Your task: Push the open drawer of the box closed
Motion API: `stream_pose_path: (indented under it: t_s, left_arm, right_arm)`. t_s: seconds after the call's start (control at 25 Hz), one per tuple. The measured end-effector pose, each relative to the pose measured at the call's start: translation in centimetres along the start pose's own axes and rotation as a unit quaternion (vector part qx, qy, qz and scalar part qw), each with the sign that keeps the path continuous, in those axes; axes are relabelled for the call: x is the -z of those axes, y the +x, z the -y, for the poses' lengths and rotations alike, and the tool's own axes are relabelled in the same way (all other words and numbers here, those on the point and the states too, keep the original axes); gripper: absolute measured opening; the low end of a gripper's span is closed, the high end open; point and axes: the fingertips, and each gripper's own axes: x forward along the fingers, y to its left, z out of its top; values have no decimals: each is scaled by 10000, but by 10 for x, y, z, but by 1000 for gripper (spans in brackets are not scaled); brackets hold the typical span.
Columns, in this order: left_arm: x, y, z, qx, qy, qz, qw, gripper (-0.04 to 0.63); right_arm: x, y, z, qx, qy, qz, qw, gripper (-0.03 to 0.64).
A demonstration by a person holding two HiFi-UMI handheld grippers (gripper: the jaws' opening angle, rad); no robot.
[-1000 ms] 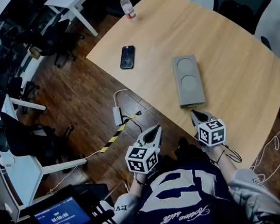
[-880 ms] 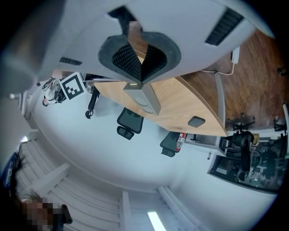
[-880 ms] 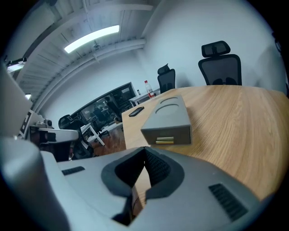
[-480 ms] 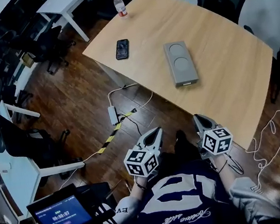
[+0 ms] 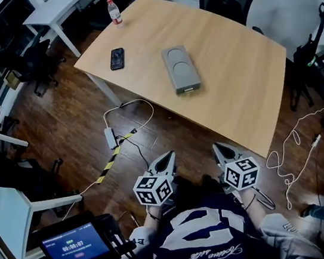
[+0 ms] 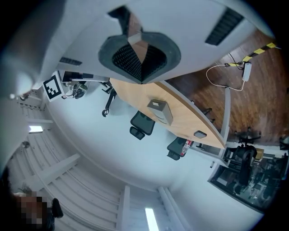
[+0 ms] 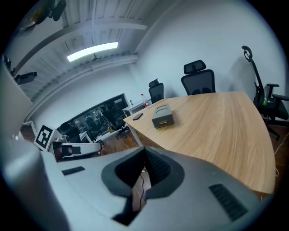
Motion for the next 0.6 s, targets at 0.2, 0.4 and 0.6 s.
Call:
stream_pose_path:
  t_s: [0.2, 0.4, 0.6]
  left_arm:
    - [-5, 5, 16, -57, 63, -11, 10000, -2]
    - [38, 1, 71, -252, 70, 182, 9995, -2]
    - [83, 2, 134, -285, 82, 101, 9995, -2]
  right_arm:
    - [-19, -9, 9, 33, 37, 210, 9998, -5]
    - [6, -73, 26, -324, -40, 361, 9988, -9]
    - [28, -122, 47, -589, -126, 259, 9978, -10]
